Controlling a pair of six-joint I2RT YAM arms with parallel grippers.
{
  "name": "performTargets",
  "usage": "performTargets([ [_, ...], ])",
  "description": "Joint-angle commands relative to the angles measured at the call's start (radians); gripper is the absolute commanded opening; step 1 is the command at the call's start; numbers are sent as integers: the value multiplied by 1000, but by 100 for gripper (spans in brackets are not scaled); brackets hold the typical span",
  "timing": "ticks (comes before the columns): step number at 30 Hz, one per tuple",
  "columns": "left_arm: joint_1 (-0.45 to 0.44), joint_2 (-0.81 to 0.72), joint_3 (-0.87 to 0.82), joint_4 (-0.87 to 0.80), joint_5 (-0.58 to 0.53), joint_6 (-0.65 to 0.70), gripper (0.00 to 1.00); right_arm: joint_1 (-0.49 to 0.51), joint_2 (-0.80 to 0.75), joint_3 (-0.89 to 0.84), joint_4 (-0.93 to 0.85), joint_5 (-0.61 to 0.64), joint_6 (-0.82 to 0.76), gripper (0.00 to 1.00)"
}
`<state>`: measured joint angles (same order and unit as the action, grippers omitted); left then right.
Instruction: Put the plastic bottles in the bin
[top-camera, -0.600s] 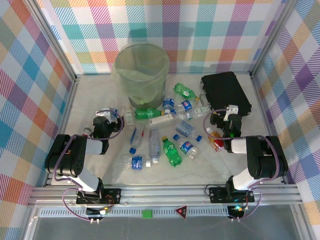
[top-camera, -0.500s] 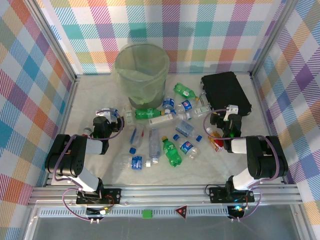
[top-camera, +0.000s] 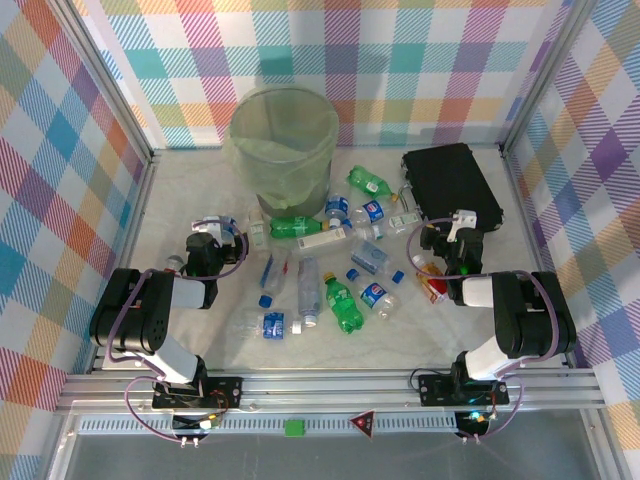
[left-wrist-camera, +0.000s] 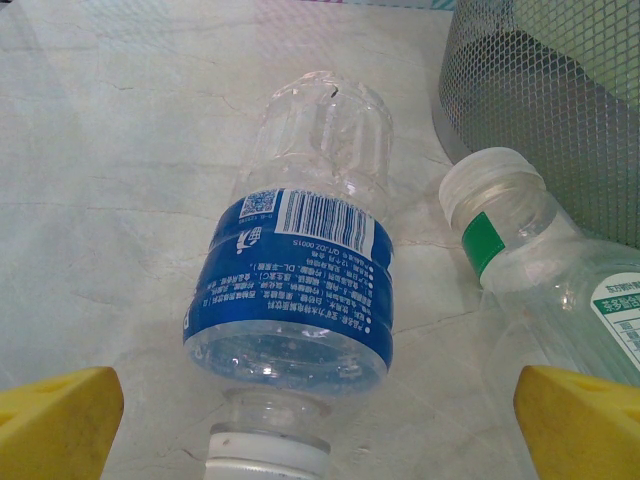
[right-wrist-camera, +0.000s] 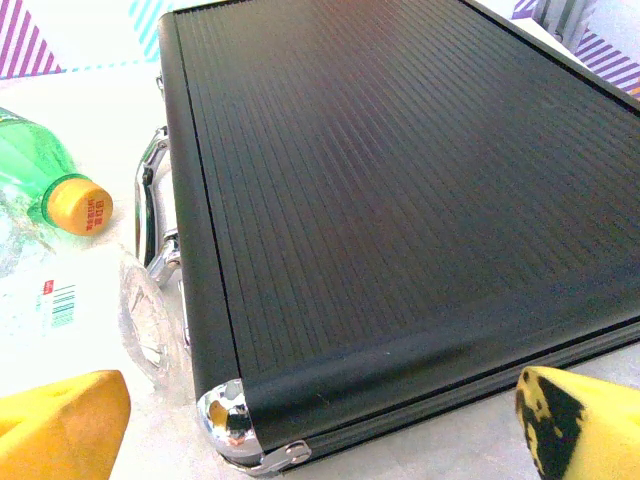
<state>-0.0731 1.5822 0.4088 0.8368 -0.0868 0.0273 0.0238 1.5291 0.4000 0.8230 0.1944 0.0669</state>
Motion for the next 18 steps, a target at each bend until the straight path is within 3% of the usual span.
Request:
performTargets([
  [1,9,-1,16,1,15,5,100,7,-2,-9,34,0,1,99],
  [10,10,-4,10,12,11,6,100,7,-26,-8,13,-18,-5,99],
  [13,9,-81,40,-98,-29,-6,100,9,-49,-14,14,-53,-28,99],
  [18,0,-236,125,-328,-121,-56,100,14,-262,99,-335,-15,4,99],
])
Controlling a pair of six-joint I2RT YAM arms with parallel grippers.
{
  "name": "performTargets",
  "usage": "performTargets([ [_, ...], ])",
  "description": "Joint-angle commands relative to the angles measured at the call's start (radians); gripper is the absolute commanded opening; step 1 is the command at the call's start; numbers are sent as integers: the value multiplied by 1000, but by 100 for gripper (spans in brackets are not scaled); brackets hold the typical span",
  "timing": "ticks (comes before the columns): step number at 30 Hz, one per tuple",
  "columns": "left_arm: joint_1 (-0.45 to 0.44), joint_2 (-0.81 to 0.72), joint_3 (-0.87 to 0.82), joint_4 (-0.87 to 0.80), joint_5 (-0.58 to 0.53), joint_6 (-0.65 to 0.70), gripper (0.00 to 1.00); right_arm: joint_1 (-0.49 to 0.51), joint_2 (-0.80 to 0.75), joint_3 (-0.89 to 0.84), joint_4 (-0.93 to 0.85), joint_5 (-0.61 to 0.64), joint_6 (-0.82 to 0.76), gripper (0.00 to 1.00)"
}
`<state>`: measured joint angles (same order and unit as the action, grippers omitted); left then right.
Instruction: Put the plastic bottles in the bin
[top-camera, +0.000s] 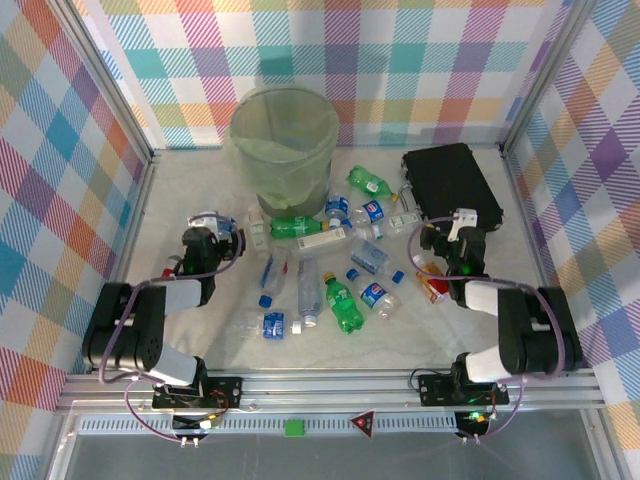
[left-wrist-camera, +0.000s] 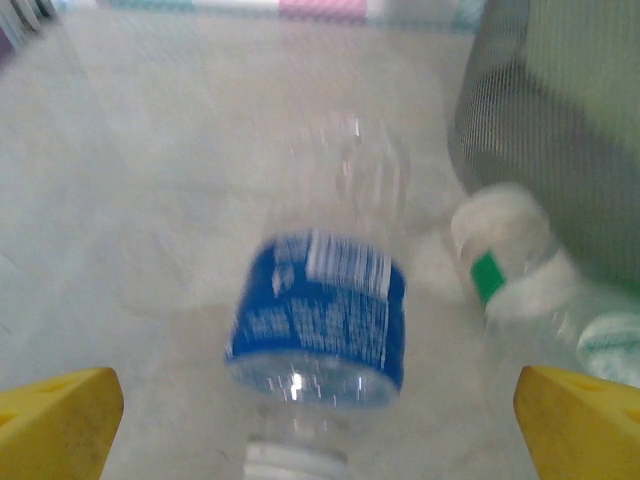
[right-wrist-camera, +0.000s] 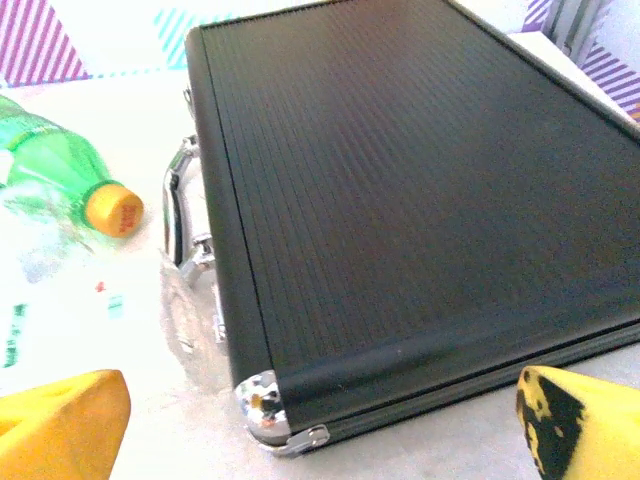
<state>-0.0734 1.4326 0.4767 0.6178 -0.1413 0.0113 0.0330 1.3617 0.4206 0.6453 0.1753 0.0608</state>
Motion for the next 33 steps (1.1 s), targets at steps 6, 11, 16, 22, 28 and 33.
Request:
performTargets([
  [6,-6,-224,239,-433,-52,-233,100,5,-173,368,-793,-160,204,99],
  [11,-38,-268,282,-544,101,-393,100,22,-129,492,-1182,-342,265,98],
  [16,-134,-294,235,-566,159,-515,100,32,-144,542,-1472,-314,255,95],
  [22,-336,-264,212,-563,81,-563,100,43,-156,501,-1576,-296,258,93],
  [28,-407,-171,252,-509,46,-572,100,67,-63,472,-1534,-253,258,94],
  [33,-411,-121,267,-454,54,-583,100,94,24,499,-1508,-158,255,95],
])
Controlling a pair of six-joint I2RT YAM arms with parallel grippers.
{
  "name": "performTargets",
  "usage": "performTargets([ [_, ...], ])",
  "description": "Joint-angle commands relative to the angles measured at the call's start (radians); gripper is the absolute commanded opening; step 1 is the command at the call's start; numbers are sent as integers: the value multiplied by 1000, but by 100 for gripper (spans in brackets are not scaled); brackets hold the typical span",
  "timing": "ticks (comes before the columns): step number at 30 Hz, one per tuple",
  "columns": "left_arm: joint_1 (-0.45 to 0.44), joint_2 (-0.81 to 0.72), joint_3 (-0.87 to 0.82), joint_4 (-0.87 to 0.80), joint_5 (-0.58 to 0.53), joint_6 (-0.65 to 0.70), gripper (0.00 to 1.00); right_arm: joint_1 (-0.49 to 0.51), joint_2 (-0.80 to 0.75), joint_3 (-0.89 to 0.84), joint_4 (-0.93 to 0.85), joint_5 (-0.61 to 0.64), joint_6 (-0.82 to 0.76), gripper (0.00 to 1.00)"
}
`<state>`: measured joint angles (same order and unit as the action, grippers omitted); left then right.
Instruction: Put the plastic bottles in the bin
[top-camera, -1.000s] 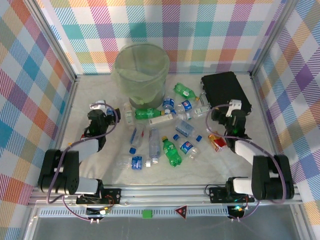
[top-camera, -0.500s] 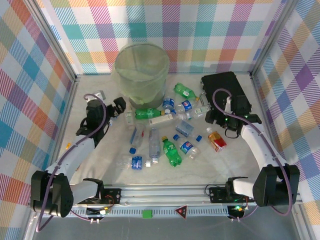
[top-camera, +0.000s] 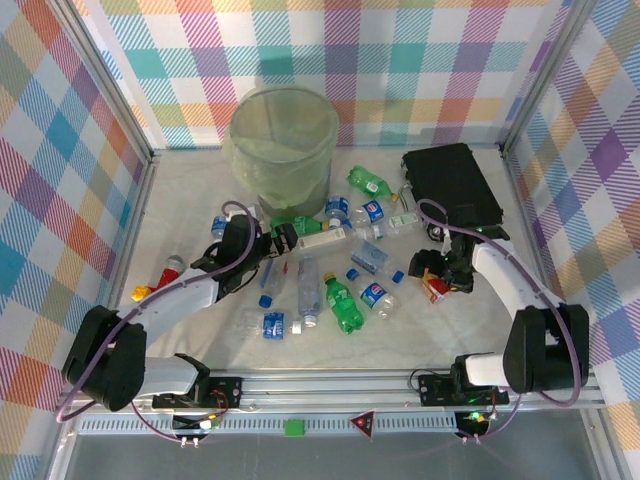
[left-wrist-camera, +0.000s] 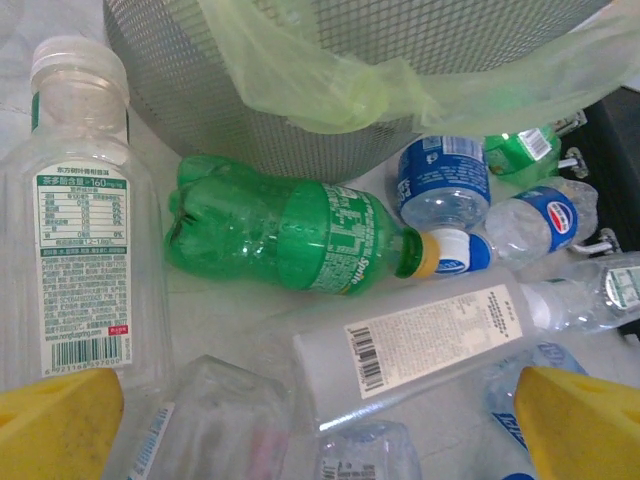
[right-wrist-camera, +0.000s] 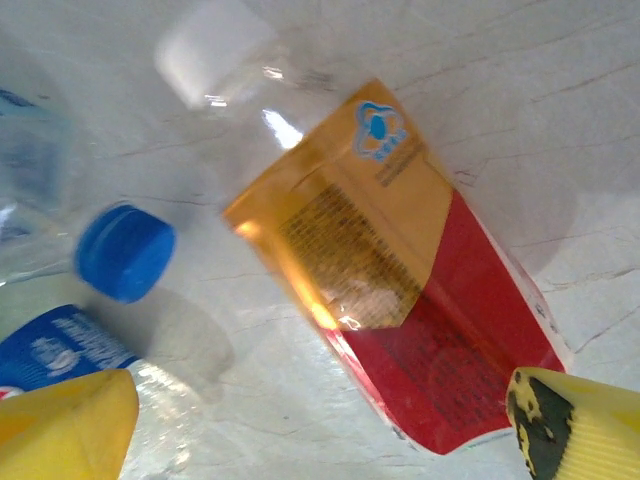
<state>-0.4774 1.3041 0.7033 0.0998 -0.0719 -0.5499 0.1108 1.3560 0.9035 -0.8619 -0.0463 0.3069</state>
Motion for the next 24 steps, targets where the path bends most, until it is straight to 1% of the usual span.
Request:
performTargets([
  [1,-8,12,41,71,-16,-22,100,28,46,20,5,88,11,95],
  [6,-7,4,33,73,-31,-17,100,76,126,32,25,162,17,95],
  [12,-6,-27,17,50,-69,3,100,92,200,41,62,192,12,93],
  [15,-7,-40,10,40,-89,10,100,94,217,40,85,188,10,91],
  [18,-7,-51,2,36,-113,16,100,95,233,39,92,190,12,83],
  [24,-6,-59,-5,28,-150,27,100,97,215,35,91,183,25,60],
])
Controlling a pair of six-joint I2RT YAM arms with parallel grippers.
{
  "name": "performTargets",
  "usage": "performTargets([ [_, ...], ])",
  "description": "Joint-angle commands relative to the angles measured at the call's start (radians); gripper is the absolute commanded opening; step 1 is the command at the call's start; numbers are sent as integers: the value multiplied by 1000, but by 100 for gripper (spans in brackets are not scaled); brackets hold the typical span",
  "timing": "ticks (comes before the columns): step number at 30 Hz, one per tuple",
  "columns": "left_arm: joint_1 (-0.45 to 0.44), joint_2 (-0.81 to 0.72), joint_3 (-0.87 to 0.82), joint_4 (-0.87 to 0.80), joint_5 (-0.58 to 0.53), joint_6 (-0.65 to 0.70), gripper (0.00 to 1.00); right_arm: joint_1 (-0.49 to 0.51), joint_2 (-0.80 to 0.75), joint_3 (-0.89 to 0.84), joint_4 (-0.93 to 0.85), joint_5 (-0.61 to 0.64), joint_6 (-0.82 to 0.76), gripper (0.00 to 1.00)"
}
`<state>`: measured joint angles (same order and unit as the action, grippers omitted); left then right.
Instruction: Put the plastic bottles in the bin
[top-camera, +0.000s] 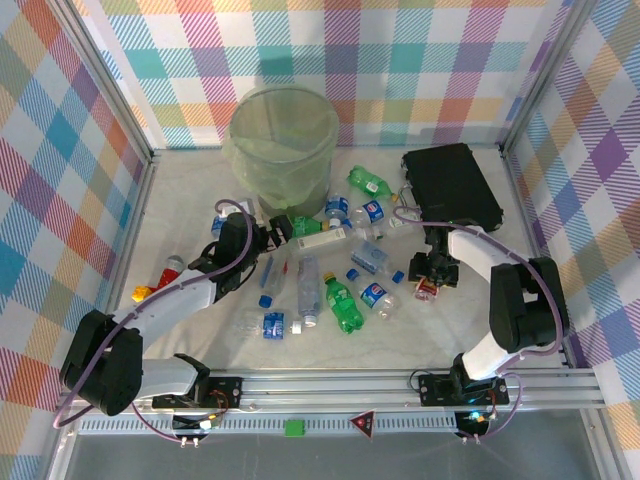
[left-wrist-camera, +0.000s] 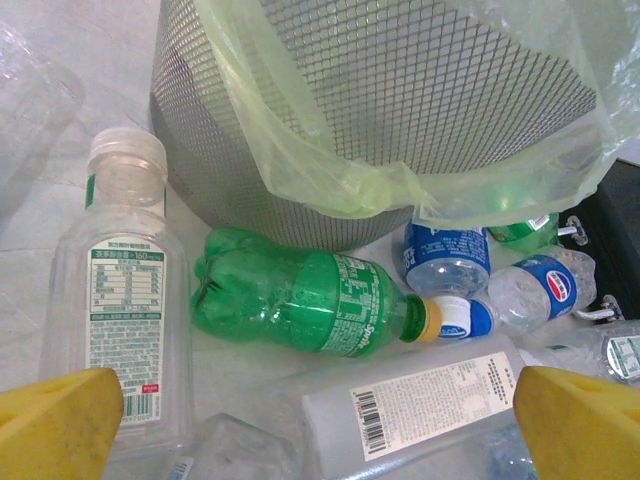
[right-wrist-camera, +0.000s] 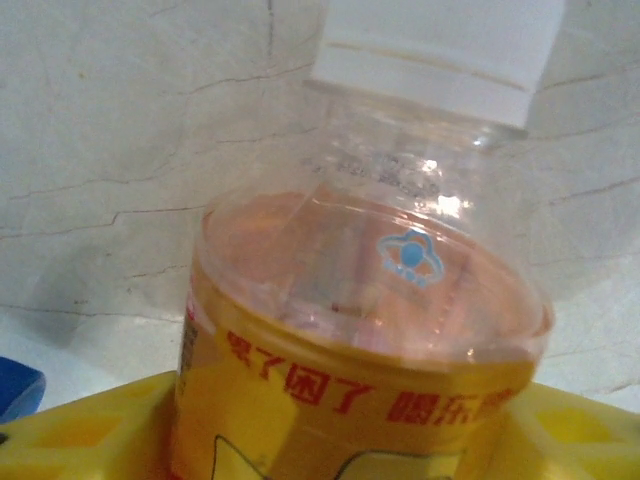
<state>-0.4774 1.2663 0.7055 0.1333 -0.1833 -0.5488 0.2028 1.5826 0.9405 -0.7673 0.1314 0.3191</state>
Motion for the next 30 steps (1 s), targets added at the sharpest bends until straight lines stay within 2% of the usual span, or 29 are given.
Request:
performTargets([
  [1,-6,-21,-7,-7,-48,27,100,5,-22,-2,-9,5,16,57],
  [4,-5,-27,-8,-8,-75,36,100,4,-76,9,-35,4,26,49],
  [8,-5,-43,-8,-18,-133,53,100,6,-190,64,-75,-39,37,47],
  [12,3,-79,-12,-27,-189,70,100,12,-283,178,-67,-153,55,48],
  [16,25,-121,-38,-27,-211,69,100,52,-278,314,56,-302,105,48],
  [19,57,-163,-62,-46,-201,52,100,126,-210,456,162,-348,123,48],
  [24,113,-251,-106,-104,-175,45,100,257,-7,788,238,-372,82,47],
  [30,156,-352,-170,-161,-148,22,100,327,316,1250,184,-382,24,47],
])
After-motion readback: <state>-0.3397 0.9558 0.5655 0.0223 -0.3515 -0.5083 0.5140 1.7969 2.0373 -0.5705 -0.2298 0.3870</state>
